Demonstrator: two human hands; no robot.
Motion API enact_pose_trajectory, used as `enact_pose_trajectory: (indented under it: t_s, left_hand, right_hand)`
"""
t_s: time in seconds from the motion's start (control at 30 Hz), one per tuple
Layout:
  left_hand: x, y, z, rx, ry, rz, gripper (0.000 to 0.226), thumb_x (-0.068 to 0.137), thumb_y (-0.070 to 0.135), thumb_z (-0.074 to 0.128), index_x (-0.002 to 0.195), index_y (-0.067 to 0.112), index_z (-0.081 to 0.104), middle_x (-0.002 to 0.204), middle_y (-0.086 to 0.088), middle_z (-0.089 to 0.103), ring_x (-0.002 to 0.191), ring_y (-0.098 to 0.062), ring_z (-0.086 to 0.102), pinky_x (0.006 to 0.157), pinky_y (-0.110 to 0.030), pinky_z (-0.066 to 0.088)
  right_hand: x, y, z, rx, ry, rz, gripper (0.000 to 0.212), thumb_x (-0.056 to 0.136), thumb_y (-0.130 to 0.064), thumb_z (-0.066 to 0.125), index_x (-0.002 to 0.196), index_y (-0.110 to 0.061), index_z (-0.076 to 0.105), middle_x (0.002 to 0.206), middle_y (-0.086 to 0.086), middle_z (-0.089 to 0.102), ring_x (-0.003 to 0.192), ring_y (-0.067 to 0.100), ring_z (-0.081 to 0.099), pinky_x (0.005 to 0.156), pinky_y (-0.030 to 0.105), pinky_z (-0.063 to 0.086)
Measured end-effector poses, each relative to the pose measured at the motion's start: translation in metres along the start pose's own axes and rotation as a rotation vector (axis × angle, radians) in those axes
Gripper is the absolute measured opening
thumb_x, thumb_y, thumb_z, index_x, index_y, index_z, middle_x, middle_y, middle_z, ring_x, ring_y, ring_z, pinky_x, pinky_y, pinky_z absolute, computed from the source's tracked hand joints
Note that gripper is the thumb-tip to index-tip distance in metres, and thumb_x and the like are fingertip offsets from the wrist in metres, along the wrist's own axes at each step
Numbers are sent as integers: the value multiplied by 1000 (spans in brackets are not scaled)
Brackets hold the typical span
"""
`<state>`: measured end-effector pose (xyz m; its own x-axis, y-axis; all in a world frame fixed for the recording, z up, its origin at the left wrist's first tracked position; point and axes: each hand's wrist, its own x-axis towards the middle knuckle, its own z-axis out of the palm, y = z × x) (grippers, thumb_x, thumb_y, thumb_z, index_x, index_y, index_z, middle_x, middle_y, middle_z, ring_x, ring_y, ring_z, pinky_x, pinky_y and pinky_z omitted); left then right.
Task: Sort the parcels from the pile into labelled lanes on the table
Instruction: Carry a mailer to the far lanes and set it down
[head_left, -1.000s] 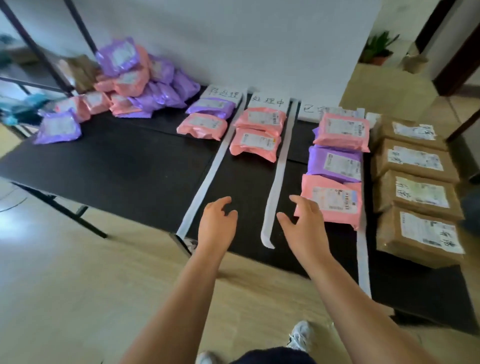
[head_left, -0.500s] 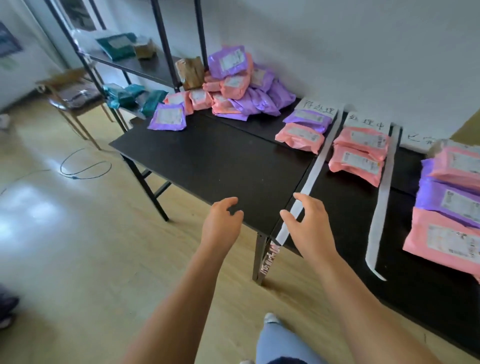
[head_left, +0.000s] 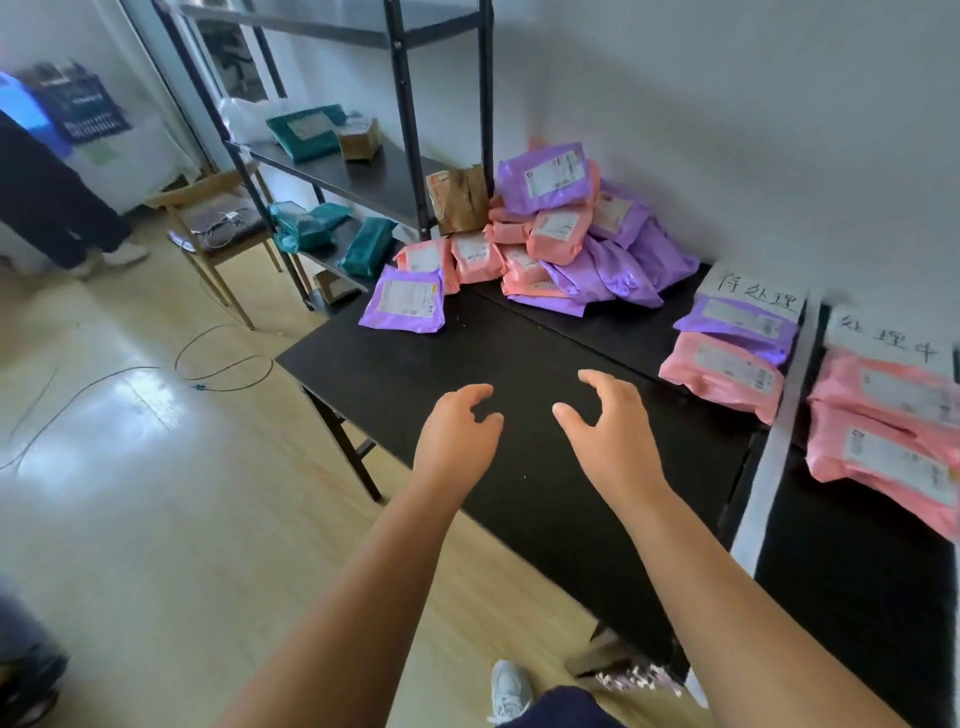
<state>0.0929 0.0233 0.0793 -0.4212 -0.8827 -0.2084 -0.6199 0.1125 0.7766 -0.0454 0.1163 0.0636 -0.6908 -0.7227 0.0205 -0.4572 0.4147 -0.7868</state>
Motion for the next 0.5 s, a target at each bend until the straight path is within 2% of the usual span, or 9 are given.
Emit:
enact_pose_trajectory:
  t_s: [0.13,0.23,0.33,0.5]
  left_hand:
    - [55,5,-21,0,9,11,45,98,22,56,142,27,50,138,2,55,116,-14,58,85,-24,46]
    - [91,5,-30,-22,-21,12,45,97,23,56,141,28,50,138,3,54,114,-16,60,84,-29,51]
    - [138,8,-36,-26,-55,32,45,97,23,56,141,28,50,139,4,53,116,-13,57,80,-24,44]
    - [216,12,-47,6,-174,133,45,97,22,56,142,26,50,140,3,53,117,-13,56,84,-24,43]
  right_hand:
    - [55,-26,23,-21,-3,-5,50,95,-31,65,141,-22,49,143,-2,46,135,15,42,109,33,39]
    - [80,-36,38,-42,1,-5,50,94,-32,66,140,-23,49,142,-2,46,134,16,43,109,36,41]
    - [109,-42,51,-66,26,22,50,94,-32,66,141,-23,49,142,-2,47,134,16,43,108,33,39]
    - [161,-53,76,-84,137,111,50,94,-31,66,140,-21,50,141,0,47,133,18,44,104,31,37]
